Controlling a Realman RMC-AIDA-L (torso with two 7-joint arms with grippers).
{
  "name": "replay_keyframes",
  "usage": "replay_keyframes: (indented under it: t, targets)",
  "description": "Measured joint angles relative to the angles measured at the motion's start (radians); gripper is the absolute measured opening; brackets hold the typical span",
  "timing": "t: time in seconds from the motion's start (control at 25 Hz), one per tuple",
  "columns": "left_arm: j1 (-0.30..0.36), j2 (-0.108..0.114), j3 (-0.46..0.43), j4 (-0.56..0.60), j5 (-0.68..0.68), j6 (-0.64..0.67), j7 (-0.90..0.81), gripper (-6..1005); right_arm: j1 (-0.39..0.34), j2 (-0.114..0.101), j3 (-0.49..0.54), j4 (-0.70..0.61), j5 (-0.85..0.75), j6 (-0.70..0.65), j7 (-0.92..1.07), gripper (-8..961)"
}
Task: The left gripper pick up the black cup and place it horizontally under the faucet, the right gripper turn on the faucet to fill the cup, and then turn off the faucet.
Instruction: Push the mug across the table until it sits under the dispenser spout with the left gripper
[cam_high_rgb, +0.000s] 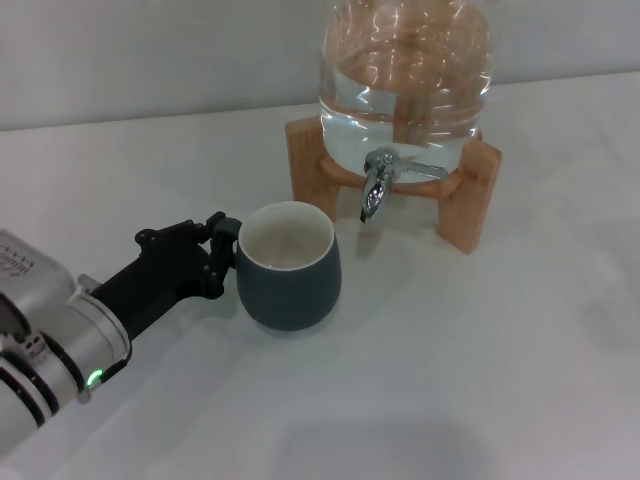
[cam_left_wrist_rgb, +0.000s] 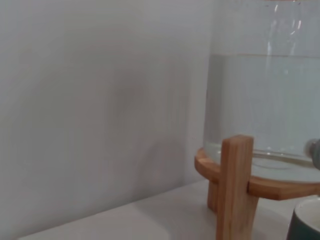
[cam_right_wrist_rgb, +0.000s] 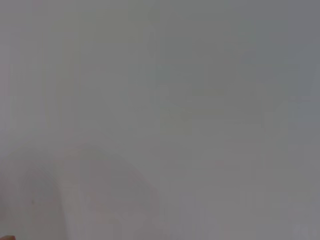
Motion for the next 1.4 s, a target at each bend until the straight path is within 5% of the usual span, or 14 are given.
replay_keyframes:
  t: [1.4]
  targets:
    - [-0.081,-0.012,0.094,-0.029,-0.01,0.118,0.002,125,0.0,0.0,0.0,0.01,0.0,0.016,0.0,851]
